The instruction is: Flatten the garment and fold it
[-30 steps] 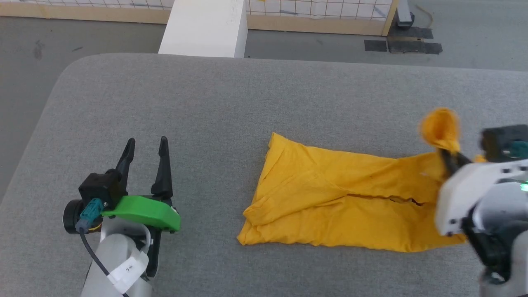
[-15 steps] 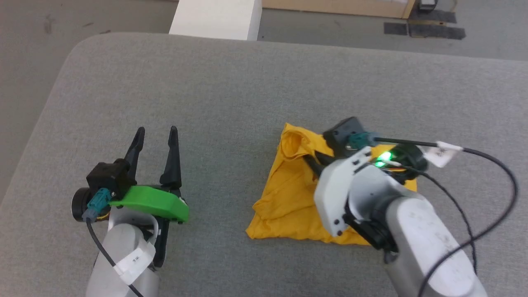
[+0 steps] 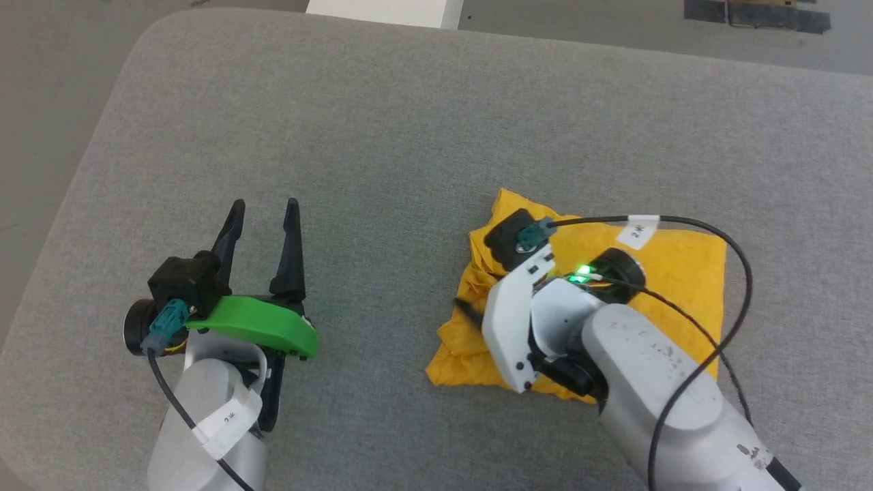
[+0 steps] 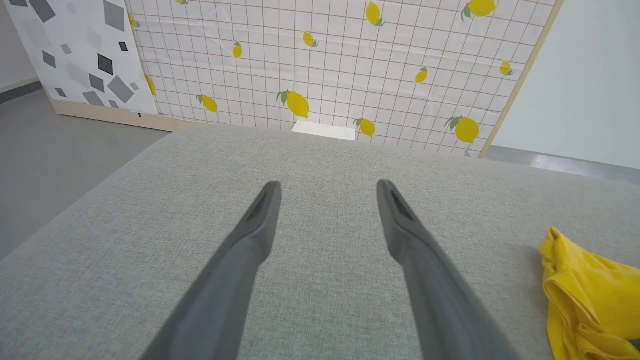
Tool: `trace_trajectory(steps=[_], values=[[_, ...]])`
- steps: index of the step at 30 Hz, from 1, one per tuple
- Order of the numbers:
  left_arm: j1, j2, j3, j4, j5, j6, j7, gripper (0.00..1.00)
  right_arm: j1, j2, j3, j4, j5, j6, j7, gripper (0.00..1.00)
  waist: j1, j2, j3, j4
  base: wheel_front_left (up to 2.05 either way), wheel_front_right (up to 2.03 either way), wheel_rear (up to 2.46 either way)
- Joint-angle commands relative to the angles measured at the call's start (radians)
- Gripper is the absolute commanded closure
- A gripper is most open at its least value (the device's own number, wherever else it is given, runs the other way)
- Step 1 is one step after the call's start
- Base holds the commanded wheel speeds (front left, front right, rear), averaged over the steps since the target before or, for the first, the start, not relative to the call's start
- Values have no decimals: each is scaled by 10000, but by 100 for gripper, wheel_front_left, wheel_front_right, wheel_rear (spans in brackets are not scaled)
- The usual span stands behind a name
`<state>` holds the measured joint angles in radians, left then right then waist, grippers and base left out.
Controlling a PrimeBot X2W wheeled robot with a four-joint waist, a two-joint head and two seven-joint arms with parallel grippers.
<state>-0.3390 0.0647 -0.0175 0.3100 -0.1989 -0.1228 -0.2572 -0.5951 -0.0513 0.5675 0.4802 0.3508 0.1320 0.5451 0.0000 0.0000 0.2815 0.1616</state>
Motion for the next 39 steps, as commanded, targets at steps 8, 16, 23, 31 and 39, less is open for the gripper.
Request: trace_trajectory(steps=[8,16,23,31,39], values=[[82,-18,158,-9,128,-67,-45,0,-4,10,-440,-1494,1535,-13,-2198,0,0,0,-438,-386,0,0,0],[466,37,421,-187,252,-66,-45,0,1268,10,-3369,-4243,1273,-13,-4860,0,0,0,-936,-1032,0,0,0],[610,50,459,-280,331,-68,-45,0,2935,10,-5987,-4601,1136,-13,-5309,0,0,0,-1061,-1321,0,0,0],[676,38,434,-277,320,-72,-45,0,4216,10,-6728,-3288,1390,-13,-4563,0,0,0,-1083,-1406,0,0,0],[667,23,334,-224,298,-75,-45,0,4095,10,-6269,-1616,1427,-13,-3491,0,0,0,-1019,-1334,0,0,0]])
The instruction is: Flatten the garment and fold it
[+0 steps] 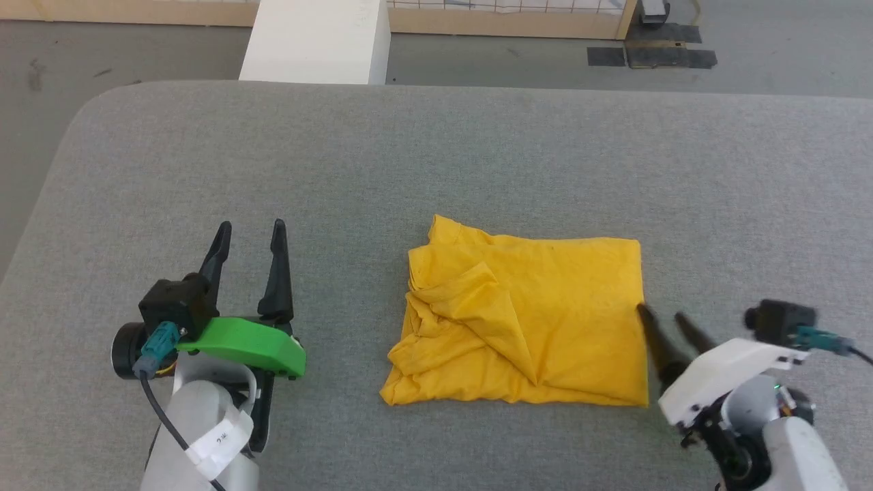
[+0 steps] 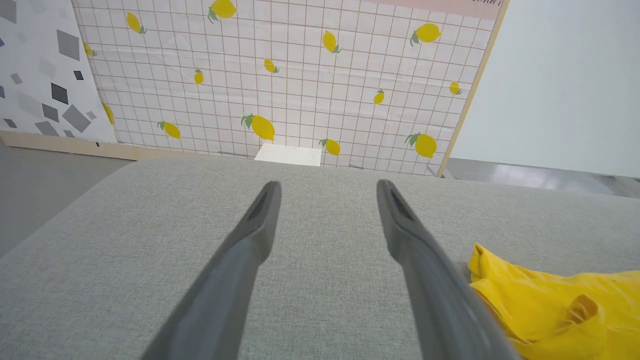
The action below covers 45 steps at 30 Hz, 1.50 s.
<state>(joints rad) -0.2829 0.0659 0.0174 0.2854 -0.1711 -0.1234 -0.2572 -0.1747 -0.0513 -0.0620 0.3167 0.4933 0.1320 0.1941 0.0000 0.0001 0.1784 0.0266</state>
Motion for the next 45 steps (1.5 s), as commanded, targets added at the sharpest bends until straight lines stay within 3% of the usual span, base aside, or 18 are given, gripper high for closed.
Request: trace_trajectory(steps=[1,7,8,9,12,19,25,28,33,41,45], values=[[97,9,-34,36,12,-69,-45,0,-177,10,127,255,-53,-13,191,0,0,-1,22,42,0,0,0],[86,20,-81,116,-31,-71,-45,0,-807,10,857,1306,-546,-13,1042,0,0,-1,40,214,0,0,0],[93,25,-86,126,-38,-71,-45,0,-856,10,922,1390,-615,-13,1141,5,0,-1,34,229,0,0,0],[101,29,-95,142,-45,-71,-45,0,-909,11,990,1483,-679,-13,1255,36,0,-1,27,249,0,0,0],[117,27,-129,175,-60,-71,-45,0,-1029,11,1099,1618,-695,-13,1355,100,0,-1,-1,297,0,0,0],[232,65,-52,168,-65,-71,-45,0,-1164,11,1295,1316,-1271,-13,1293,100,0,-1,-55,157,0,0,0],[286,199,181,-24,-55,-55,-45,0,-1744,-123,2324,-2,-3804,-13,2017,100,0,-1,111,-571,0,0,0],[311,250,276,-201,-36,-32,-45,0,-2252,-833,3221,-702,-4645,-13,2555,100,0,-1,265,-1140,0,0,0],[245,304,337,-486,8,5,-45,0,-3220,-2136,4143,-1537,-5000,-13,3074,100,0,-1,616,-2178,0,0,0],[-184,593,244,-755,115,-9,-46,0,-4389,-3886,4428,-1680,-4742,-13,3212,100,0,-1,1412,-3675,0,0,0],[-457,818,221,-932,162,-2,20,0,-4773,-4415,3936,-1151,-4733,-13,3069,100,0,-1,1920,-4130,0,0,0]])
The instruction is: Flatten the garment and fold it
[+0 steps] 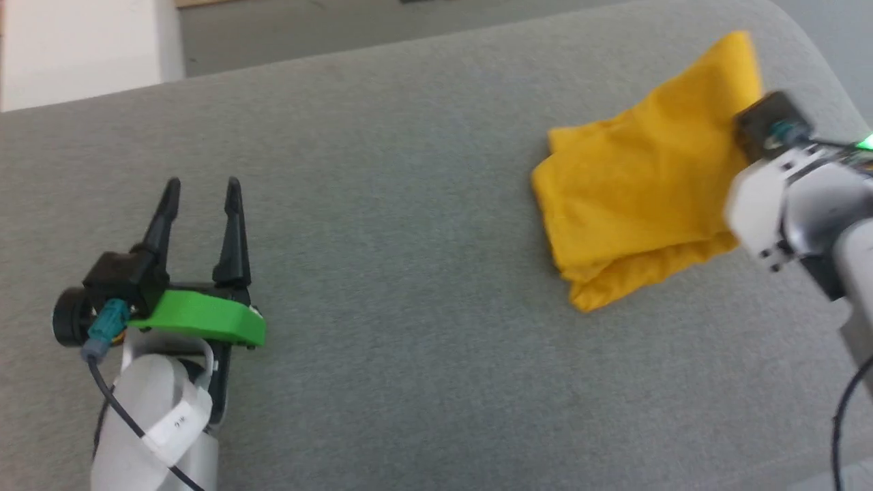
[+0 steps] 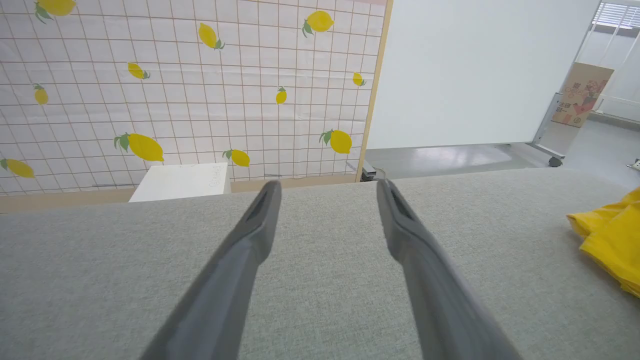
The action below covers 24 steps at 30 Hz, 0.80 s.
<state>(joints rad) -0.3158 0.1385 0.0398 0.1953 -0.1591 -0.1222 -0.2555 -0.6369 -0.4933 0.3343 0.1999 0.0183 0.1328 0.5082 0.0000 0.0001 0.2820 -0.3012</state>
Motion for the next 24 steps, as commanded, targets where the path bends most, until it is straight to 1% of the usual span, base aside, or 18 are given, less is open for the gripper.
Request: trace_trajectory(steps=[1,5,9,12,18,24], values=[[-184,129,-26,-130,61,-5,57,0,-213,-85,-246,174,-69,-21,-143,100,0,-1,1012,-911,0,0,0],[-396,341,-119,-531,137,-7,348,0,-384,-303,-1244,875,-452,-21,-556,100,0,-1,1565,-966,0,0,0],[-586,603,-183,-874,163,-17,632,0,-538,-221,-2393,1607,-883,-21,-983,100,0,-1,2087,-842,0,0,0],[-711,795,-197,-1117,163,-22,819,0,-720,-211,-3066,1998,-1295,-21,-1424,100,0,-1,2453,-671,0,0,0],[-863,1077,-202,-1564,147,-17,1050,0,-1143,69,-4557,2612,-2242,-21,-2180,100,0,-1,2980,-289,0,0,0],[-871,1184,-259,-1785,137,15,1161,0,-1374,392,-5767,3011,-2997,-21,-2695,100,0,-1,3120,-16,0,0,0]])
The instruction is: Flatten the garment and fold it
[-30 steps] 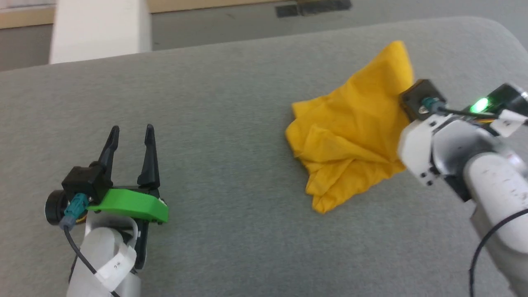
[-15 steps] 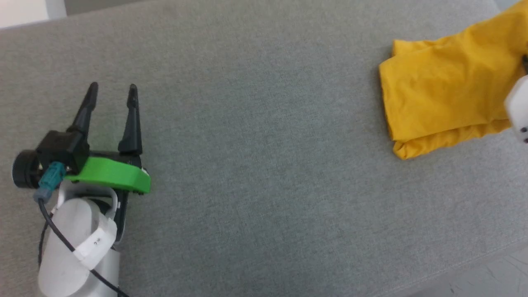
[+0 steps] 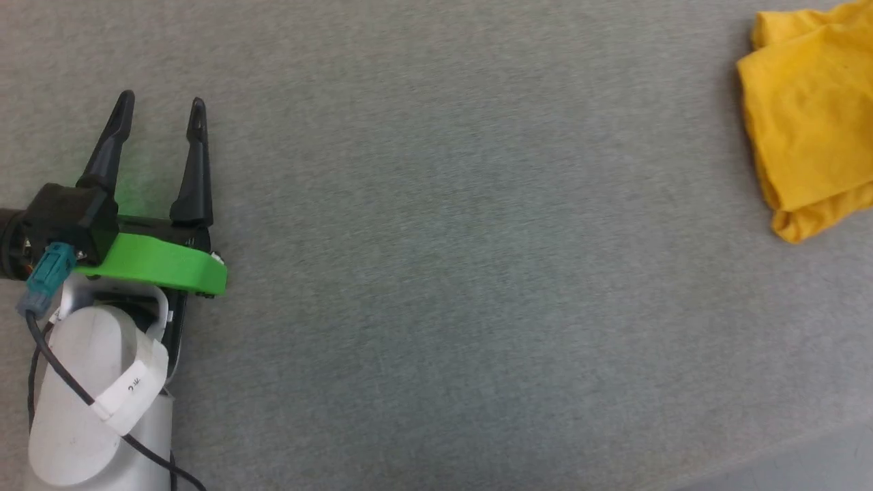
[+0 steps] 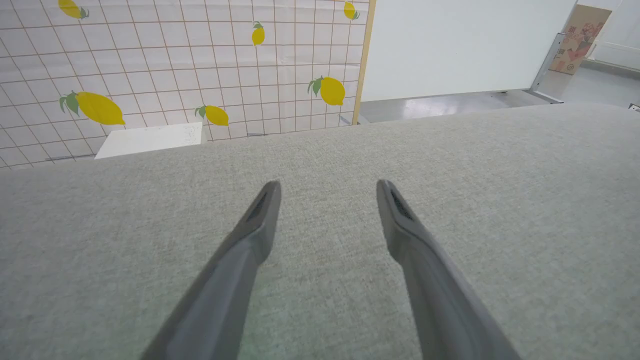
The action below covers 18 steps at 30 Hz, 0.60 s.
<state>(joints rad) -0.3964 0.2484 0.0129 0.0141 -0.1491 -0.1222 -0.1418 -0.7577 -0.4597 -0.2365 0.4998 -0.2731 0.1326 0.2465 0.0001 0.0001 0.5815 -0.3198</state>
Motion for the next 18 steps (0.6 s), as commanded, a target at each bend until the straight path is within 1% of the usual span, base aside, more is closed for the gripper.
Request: trace_trajectory(steps=[1,4,5,6,10,13,15,18], values=[[-48,89,3,14,31,23,30,0,-184,109,-215,51,-174,-19,-156,100,-1,-1,108,191,0,0,0],[37,81,-17,70,-3,52,1,0,-208,243,-757,215,-545,-19,-390,100,-1,-1,-59,244,0,0,0],[69,70,-29,118,-15,58,-25,0,-183,257,-834,289,-669,-19,-470,72,-1,-1,-144,258,0,0,0],[112,44,-50,190,-32,67,-62,0,-155,265,-967,420,-795,-19,-495,0,-1,-1,-269,278,0,0,0],[277,-179,-195,572,-142,85,-296,0,35,211,-1277,860,-1120,-19,-684,0,-1,-1,-904,408,0,0,0],[398,-386,-316,930,-231,95,-512,0,246,118,-1426,1156,-1158,-19,-934,0,-1,-1,-1498,578,0,0,0],[504,-516,-380,1196,-286,108,-646,0,432,59,-1389,1378,-923,-19,-1280,0,-1,-1,-1929,709,0,0,0],[727,-698,-456,1600,-374,128,-812,0,720,148,-1315,1558,-202,-19,-1916,0,-1,-1,-2574,914,0,0,0]])
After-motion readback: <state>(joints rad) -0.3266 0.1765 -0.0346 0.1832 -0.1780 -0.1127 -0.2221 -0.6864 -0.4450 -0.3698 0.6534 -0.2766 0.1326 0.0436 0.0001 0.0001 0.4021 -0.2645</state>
